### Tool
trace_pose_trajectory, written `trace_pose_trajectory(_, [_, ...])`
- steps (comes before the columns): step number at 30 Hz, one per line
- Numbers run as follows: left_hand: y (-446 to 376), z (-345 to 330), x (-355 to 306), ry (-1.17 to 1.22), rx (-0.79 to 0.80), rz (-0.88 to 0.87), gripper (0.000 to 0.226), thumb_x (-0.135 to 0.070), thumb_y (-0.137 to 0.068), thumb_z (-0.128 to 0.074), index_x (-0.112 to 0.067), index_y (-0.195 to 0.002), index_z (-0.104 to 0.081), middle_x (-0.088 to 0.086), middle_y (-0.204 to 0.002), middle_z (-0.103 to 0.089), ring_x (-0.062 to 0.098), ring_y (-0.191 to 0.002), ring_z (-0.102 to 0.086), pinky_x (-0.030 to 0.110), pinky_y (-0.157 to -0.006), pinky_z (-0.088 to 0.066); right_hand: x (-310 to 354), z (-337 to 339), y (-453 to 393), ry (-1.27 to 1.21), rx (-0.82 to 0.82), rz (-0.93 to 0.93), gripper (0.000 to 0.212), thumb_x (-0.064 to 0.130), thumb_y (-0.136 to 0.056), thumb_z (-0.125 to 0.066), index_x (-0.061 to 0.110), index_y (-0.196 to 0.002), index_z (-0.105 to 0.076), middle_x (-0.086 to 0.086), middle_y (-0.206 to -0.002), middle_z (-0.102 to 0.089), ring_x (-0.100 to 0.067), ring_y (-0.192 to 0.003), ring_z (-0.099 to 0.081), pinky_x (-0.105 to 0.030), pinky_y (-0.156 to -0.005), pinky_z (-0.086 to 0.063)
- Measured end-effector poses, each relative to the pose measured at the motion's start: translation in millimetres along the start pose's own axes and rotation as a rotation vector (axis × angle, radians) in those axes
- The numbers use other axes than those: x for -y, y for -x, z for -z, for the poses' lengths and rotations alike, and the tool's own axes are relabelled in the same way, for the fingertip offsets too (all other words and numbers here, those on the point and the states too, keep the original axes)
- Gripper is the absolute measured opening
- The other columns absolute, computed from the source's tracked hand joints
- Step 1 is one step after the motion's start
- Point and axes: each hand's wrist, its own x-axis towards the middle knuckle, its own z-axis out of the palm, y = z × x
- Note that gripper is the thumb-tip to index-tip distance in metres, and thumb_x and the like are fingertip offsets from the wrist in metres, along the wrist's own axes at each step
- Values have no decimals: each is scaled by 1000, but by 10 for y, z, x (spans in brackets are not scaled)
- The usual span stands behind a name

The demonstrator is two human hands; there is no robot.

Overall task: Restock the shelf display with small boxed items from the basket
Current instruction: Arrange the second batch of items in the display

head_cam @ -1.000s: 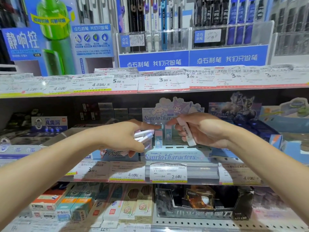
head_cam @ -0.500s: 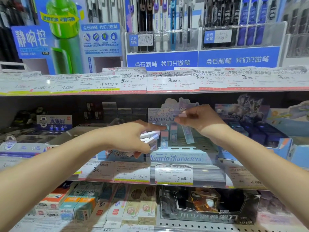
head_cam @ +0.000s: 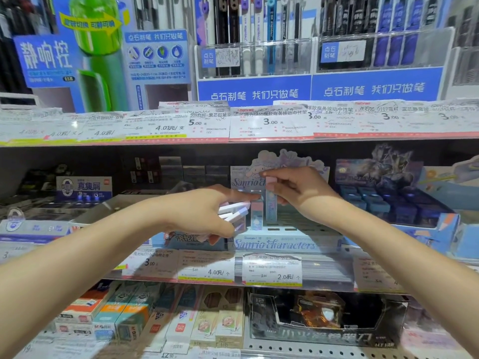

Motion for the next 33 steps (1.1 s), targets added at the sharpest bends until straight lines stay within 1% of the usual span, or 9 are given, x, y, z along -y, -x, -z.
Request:
trace_pose_trajectory(5, [2,1,-14,2,10,-5,63,-13,-85,-55,-56,-123,-29,-11,-39,-55,1,-37,-49,7,-40,-36,-31,17,18,46,4,37,32,7,-94,-45,15,-124,-56,11,-84,-49,-7,-66,-58,-5,-64,-44])
trace_pose_trajectory(9, [-7,3,8,9,18,-4,64,-13,-84,-55,-58,-122,-29,-11,-41,-57,2,-39,-50,8,-42,-38,-82,46,28,76,-16,74,32,5,-93,-47,13,-121,-58,10,-82,-49,-15,-67,-58,-17,-74,-47])
trace_pose_trajectory(12, [4,-4,19,12,10,0,66,-13,-82,-55,-61,-118,-29,-10,-41,-57,4,-38,-50,9,-42,-38,-84,60,33,89,-12,79,32,6,-93,-47,14,-122,-58,10,-82,-49,-7,-65,-56,-3,-69,-43])
trace_pose_trajectory(15, [7,-9,10,17,-1,1,65,-10,-81,-56,-61,-112,-28,-8,-44,-57,3,-36,-48,8,-39,-35,-88,53,33,121,-10,78,33,6,-92,-49,14,-123,-57,4,-88,-52,-6,-67,-56,-3,-71,-42])
trace_pose_trajectory(18, [6,1,3,10,4,2,66,-13,-81,-56,-62,-116,-28,-6,-47,-57,6,-40,-49,9,-43,-38,-79,35,55,64,-32,52,21,7,-87,-57,20,-103,-58,8,-81,-54,-14,-72,-56,-16,-73,-47])
trace_pose_trajectory(22, [27,10,-15,21,13,3,66,-10,-83,-55,-68,-98,-28,-10,-39,-56,3,-36,-47,8,-39,-35,-96,38,84,146,-82,153,8,8,-83,-61,13,-83,-67,4,-93,-58,-13,-84,-57,-8,-72,-40])
trace_pose_trajectory(27, [-3,8,19,-12,14,14,66,-16,-82,-56,-57,-127,-31,-5,-50,-58,10,-43,-50,10,-45,-39,-132,42,86,169,-34,112,36,-10,-78,-40,6,-82,-71,5,-106,-49,-11,-101,-48,-3,-75,-31])
trace_pose_trajectory(30, [-4,-7,22,12,16,26,64,-13,-82,-56,-52,-128,-34,-3,-52,-59,10,-43,-50,10,-43,-38,-82,52,54,172,-12,108,46,-21,-70,-34,2,-82,-72,-1,-102,-51,-23,-102,-52,-18,-82,-38])
trace_pose_trajectory(33, [3,-48,14,70,-51,38,41,-17,-83,-61,-45,-109,-44,-2,-48,-60,7,-39,-47,11,-40,-35,-10,68,109,211,-28,109,44,-11,-72,-36,10,-92,-69,-1,-101,-54,-22,-98,-53,-28,-85,-43])
